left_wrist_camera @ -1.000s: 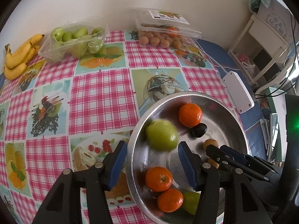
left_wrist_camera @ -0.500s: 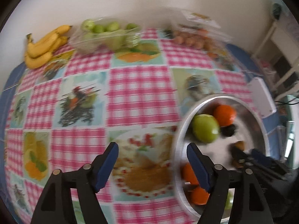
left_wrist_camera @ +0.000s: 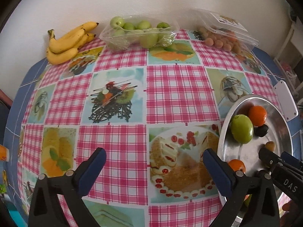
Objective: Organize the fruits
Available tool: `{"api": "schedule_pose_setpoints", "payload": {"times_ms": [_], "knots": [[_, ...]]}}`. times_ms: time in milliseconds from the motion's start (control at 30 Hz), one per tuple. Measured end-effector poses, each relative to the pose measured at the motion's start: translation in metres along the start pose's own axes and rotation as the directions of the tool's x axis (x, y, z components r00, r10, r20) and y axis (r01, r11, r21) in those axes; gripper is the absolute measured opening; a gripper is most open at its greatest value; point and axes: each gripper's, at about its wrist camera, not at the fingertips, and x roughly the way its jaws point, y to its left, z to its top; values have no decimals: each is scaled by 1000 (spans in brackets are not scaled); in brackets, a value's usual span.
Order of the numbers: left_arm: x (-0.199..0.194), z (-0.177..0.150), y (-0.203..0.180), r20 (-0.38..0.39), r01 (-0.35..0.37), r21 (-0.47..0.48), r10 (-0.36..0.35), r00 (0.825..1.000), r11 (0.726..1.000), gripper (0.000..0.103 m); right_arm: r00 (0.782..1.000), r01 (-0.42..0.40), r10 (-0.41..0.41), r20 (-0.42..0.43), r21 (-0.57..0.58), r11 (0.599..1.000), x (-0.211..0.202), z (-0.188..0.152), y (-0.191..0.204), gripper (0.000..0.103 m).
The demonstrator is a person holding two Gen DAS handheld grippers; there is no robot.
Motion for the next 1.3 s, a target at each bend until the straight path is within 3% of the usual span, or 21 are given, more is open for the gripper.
{"api": "schedule_pose_setpoints", "payload": {"times_ms": [67, 133, 167, 767, 1167, 1300], "knots": [[-1, -2, 1, 5, -15, 4, 15, 1000, 1000, 103, 1000, 0, 0, 6, -4, 1000, -2, -2, 2, 85], [-4, -6, 2, 12, -35, 14, 35, 999, 999, 103, 1000, -9, 9, 11, -10, 1000, -4, -6, 3, 98], [-4, -8, 3, 16, -46, 16, 45, 999, 999, 103, 1000, -13, 13, 14, -9, 1000, -5, -8, 4, 99], [-27, -60, 27, 61, -161, 18, 160, 985, 987, 103, 998, 2, 0, 58, -28, 1000, -31, -65, 11, 100], [-49, -100, 43, 77, -182, 14, 181, 980, 983, 103, 998, 6, -3, 66, -56, 998, -45, -111, 16, 100], [-56, -106, 57, 83, -148, -39, 151, 985, 988, 103, 998, 14, -9, 61, -79, 997, -47, -120, 21, 100]]}}
